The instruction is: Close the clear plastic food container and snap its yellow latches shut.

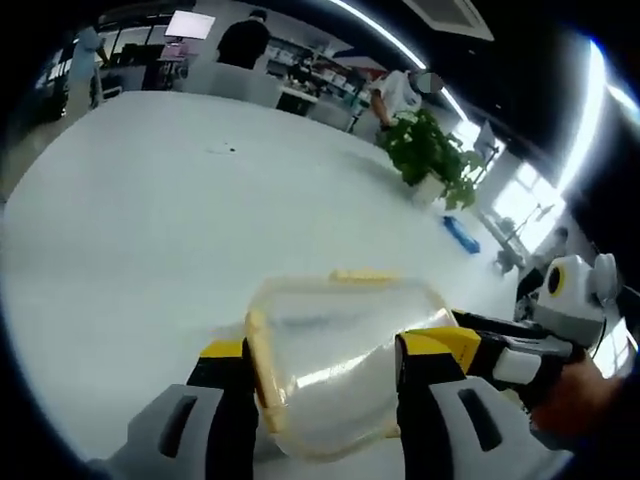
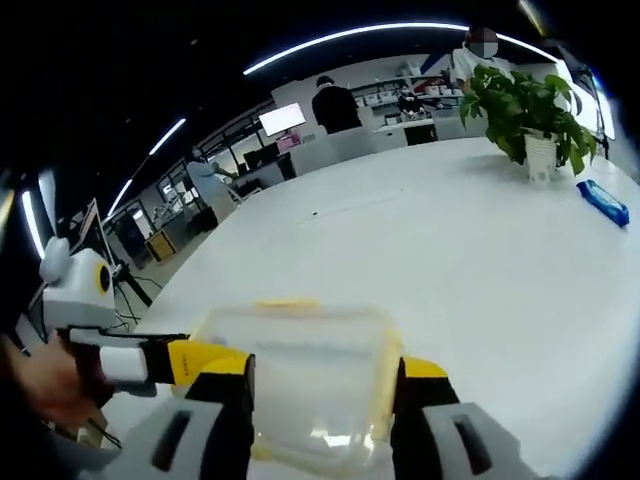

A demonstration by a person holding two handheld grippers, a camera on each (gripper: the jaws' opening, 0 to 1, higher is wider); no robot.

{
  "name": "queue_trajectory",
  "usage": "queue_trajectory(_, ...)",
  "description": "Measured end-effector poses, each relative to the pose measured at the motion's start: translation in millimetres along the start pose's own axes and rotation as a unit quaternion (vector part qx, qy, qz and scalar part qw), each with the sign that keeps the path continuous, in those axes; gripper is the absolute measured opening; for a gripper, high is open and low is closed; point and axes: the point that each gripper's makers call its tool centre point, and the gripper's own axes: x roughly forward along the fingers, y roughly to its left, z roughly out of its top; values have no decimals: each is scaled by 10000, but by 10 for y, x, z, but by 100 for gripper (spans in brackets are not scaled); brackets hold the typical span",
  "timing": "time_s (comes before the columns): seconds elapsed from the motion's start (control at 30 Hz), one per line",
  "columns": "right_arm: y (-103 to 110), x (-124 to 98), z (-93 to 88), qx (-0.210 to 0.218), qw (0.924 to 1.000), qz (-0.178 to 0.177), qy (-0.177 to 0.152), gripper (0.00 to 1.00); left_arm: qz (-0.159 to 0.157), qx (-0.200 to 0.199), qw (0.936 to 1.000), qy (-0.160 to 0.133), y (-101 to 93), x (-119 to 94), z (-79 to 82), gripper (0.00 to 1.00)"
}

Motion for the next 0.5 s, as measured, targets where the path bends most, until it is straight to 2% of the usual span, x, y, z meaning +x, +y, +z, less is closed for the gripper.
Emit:
queue_trajectory(0.2, 8, 29, 42, -23, 9999, -21, -114, 53, -23, 35, 10000, -79, 12, -9, 0, 55)
queue_trajectory(0.5, 136, 148, 85, -110, 9997, 64, -191, 52, 4, 26, 9999, -125, 159, -71, 69, 55)
